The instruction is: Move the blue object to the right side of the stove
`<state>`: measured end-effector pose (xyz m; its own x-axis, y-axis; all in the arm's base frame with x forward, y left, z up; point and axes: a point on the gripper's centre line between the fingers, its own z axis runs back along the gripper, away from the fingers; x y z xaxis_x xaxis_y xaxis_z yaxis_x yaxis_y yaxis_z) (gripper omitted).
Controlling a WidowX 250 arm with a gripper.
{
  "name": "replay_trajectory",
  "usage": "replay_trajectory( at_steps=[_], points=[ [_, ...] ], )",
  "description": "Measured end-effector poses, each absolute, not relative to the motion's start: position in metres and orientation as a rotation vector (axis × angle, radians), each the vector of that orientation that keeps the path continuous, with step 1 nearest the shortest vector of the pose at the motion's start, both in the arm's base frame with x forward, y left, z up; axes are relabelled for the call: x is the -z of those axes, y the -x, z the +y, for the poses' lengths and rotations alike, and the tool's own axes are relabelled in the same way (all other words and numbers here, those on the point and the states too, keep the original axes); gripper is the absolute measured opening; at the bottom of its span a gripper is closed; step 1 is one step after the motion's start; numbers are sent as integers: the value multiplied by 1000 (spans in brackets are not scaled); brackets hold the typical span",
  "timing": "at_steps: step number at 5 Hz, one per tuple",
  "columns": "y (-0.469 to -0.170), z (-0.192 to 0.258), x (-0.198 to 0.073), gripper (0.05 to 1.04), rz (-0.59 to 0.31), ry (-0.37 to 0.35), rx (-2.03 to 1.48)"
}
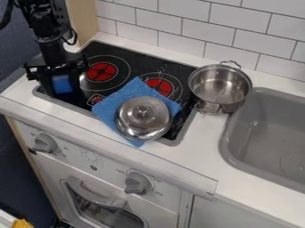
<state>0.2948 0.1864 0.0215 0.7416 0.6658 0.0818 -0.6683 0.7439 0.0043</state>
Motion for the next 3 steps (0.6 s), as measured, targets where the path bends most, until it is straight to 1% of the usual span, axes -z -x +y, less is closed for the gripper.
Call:
replay_trajectory(
  at_steps=[1,2,3],
  points=[
    [-292,182,-28,619,-84,-31,-764],
    [-293,168,-60,619,-131,2,-794],
    [-291,137,-100,619,-194,49,-790]
  ],
)
